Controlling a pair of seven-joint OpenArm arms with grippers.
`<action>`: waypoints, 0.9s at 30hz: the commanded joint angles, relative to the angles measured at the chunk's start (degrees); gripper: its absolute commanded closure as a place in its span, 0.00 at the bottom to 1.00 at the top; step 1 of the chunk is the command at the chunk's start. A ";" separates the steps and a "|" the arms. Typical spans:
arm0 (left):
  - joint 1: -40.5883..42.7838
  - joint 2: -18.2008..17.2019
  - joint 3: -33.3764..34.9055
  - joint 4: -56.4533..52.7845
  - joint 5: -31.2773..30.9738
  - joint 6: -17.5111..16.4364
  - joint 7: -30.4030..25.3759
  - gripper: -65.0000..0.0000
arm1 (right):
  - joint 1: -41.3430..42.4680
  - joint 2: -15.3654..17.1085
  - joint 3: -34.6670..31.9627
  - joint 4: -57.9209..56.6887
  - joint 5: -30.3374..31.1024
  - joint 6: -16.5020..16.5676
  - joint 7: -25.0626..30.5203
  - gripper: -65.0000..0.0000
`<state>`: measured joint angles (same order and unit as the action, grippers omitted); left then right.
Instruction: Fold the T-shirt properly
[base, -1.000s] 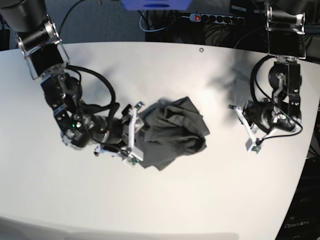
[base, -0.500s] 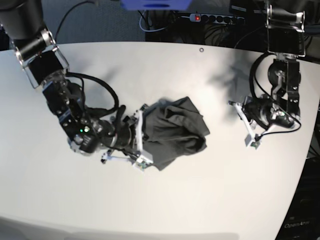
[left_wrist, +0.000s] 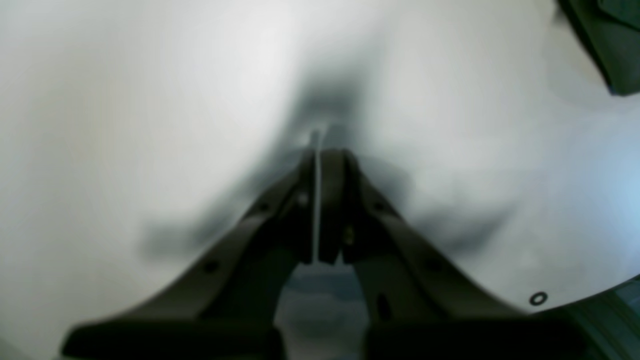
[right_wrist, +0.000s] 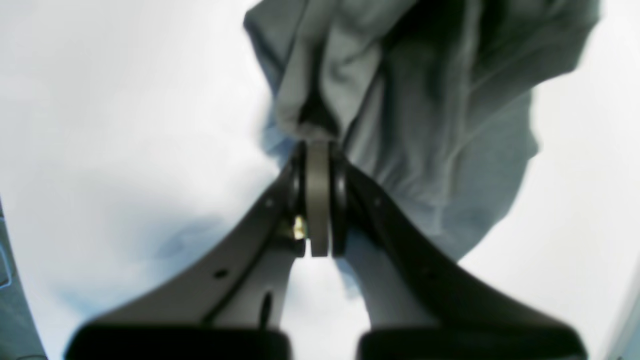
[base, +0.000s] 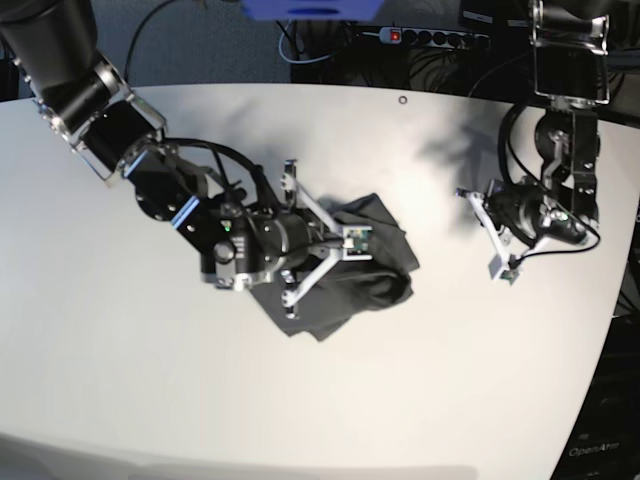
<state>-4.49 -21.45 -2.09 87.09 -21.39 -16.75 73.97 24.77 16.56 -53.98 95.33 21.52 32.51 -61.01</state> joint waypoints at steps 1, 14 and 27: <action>-1.18 -0.66 -0.33 0.78 -0.11 -0.26 -0.52 0.97 | 1.99 0.01 0.57 0.71 0.15 0.06 0.49 0.99; -1.53 -0.57 -0.42 0.69 -0.11 -0.26 -0.52 0.97 | 1.29 -2.36 18.33 -0.60 0.15 0.06 0.66 1.00; -1.53 -0.57 -0.42 0.69 -0.11 -0.26 -0.52 0.97 | 0.06 -5.79 21.14 -6.58 0.06 0.06 7.08 1.00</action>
<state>-4.93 -21.39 -2.11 87.02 -21.23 -16.75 73.95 22.98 10.66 -33.12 87.88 21.12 32.53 -55.13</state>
